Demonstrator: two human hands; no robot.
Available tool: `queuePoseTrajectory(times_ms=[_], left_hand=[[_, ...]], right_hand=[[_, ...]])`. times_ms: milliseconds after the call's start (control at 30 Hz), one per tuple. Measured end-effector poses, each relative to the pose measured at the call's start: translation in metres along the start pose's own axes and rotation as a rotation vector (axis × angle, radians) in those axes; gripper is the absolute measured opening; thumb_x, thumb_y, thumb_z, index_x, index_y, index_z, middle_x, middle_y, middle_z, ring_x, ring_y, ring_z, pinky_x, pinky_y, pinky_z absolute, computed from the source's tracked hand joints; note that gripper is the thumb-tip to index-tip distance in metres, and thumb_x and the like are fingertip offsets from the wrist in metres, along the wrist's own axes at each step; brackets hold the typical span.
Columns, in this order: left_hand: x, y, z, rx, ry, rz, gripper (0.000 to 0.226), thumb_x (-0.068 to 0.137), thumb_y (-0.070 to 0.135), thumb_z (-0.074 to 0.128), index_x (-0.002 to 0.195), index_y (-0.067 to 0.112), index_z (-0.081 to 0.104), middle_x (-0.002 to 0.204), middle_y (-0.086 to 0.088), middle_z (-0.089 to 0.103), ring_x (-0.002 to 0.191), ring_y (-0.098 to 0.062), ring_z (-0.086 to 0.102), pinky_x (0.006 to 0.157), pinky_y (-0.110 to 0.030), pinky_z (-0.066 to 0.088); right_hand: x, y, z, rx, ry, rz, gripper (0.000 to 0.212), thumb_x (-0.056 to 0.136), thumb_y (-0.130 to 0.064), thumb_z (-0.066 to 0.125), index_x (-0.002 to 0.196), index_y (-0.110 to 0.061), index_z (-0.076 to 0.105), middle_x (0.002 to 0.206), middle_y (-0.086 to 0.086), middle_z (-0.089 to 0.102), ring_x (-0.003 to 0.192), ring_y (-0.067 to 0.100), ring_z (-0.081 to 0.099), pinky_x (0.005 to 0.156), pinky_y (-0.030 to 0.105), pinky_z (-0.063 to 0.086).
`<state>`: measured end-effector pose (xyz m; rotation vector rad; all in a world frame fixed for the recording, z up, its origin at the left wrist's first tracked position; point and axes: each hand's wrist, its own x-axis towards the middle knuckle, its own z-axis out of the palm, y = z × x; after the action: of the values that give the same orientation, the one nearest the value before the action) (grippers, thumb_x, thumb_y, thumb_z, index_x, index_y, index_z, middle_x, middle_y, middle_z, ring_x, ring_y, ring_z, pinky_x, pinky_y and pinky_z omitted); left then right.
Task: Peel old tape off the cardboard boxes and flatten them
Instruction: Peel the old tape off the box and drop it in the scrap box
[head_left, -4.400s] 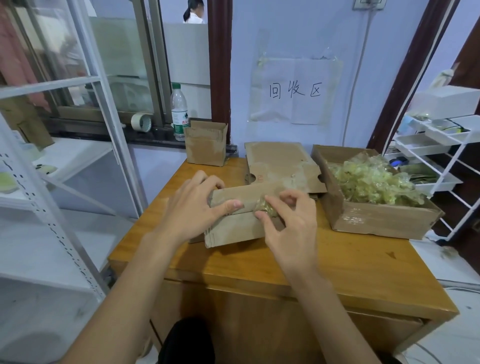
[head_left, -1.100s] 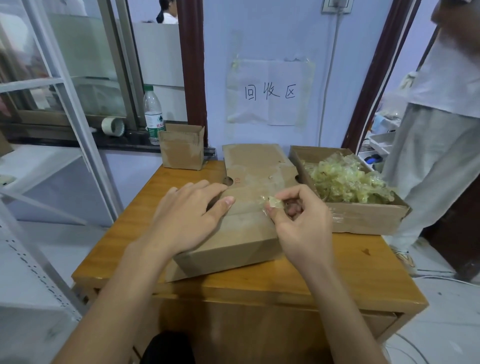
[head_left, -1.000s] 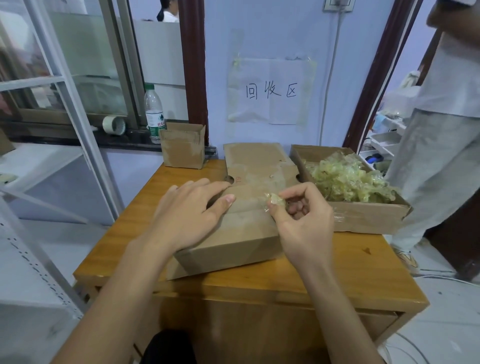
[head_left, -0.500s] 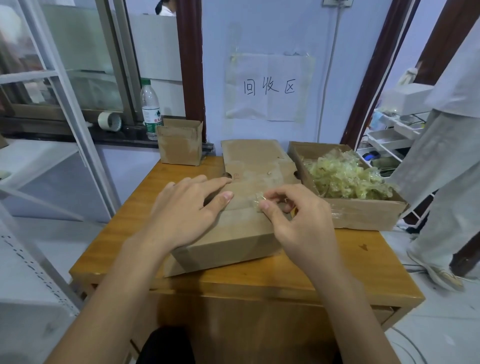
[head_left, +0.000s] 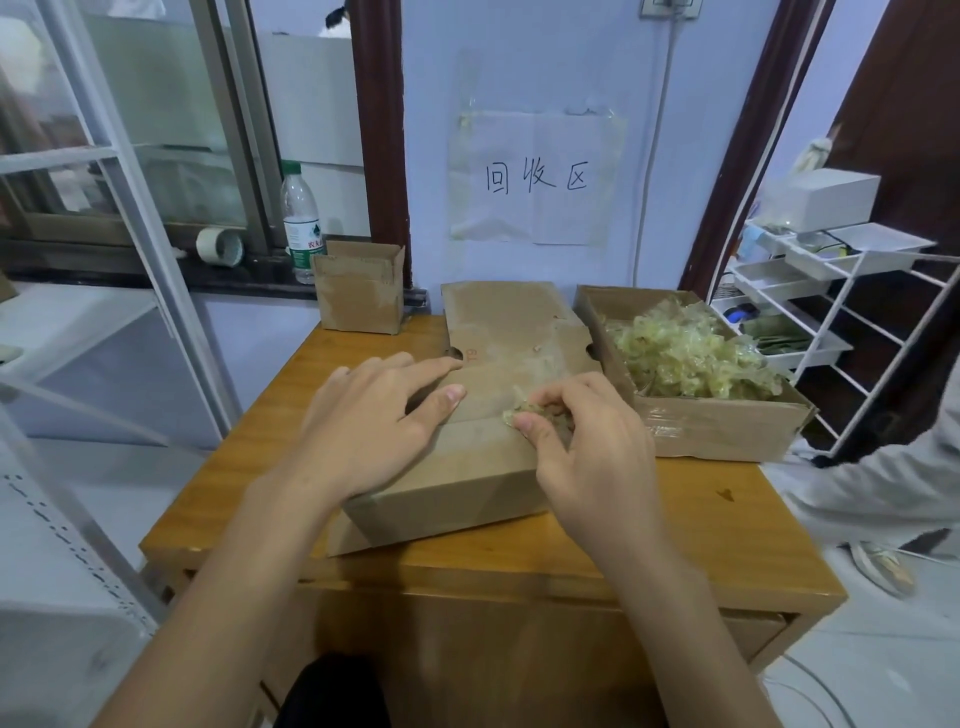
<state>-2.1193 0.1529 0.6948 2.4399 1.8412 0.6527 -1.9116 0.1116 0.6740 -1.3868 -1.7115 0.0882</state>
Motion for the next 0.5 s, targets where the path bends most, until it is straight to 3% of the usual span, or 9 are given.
queuePoseTrajectory(times_ms=[100,200,333,400,500], left_hand=[[-0.0006,-0.0005,-0.0002,-0.006,0.004,-0.001,0.055,0.104,0.063,0.024,0.154,0.047,0.042,0.103,0.018,0.055,0.098,-0.009,0.047,0.081,-0.036,0.031],[-0.0007,-0.0012,-0.0004,-0.014,0.001,0.002,0.055,0.104,0.063,0.024,0.154,0.047,0.042,0.105,0.018,0.056,0.099,-0.009,0.048,0.082,-0.036,0.032],[-0.0009,-0.0005,-0.0002,-0.02,0.001,-0.002,0.055,0.104,0.063,0.025,0.153,0.047,0.043,0.105,0.018,0.055,0.1,-0.009,0.048,0.081,-0.037,0.032],[-0.001,-0.0003,-0.0005,-0.02,0.003,-0.005,0.055,0.104,0.063,0.024,0.153,0.047,0.043,0.105,0.018,0.055,0.099,-0.009,0.047,0.081,-0.036,0.031],[-0.0001,-0.0001,-0.0008,-0.008,0.002,0.001,0.056,0.104,0.063,0.024,0.154,0.046,0.042,0.105,0.017,0.055,0.099,-0.009,0.047,0.081,-0.036,0.031]], right_hand=[[0.0046,0.0005,-0.0011,0.091,0.022,0.077,0.015,0.094,-0.027,0.076,0.087,-0.031,0.063,0.086,-0.018,0.059,0.082,-0.001,0.056,0.07,0.017,0.039],[0.0039,0.0037,-0.004,0.238,0.055,0.149,0.013,0.095,-0.024,0.075,0.088,-0.029,0.065,0.08,-0.013,0.061,0.074,0.004,0.055,0.064,0.013,0.042],[0.0029,0.0071,-0.0055,0.402,0.072,0.239,0.009,0.097,-0.026,0.071,0.091,-0.025,0.066,0.077,-0.004,0.069,0.067,0.01,0.061,0.056,0.021,0.046],[0.0027,0.0071,-0.0063,0.452,0.107,0.264,0.008,0.097,-0.024,0.071,0.091,-0.021,0.068,0.076,-0.003,0.071,0.068,0.011,0.065,0.058,0.028,0.054],[0.0005,0.0082,-0.0068,0.574,0.141,0.307,0.007,0.098,-0.019,0.071,0.092,-0.015,0.07,0.082,-0.002,0.074,0.077,0.014,0.07,0.067,0.027,0.058]])
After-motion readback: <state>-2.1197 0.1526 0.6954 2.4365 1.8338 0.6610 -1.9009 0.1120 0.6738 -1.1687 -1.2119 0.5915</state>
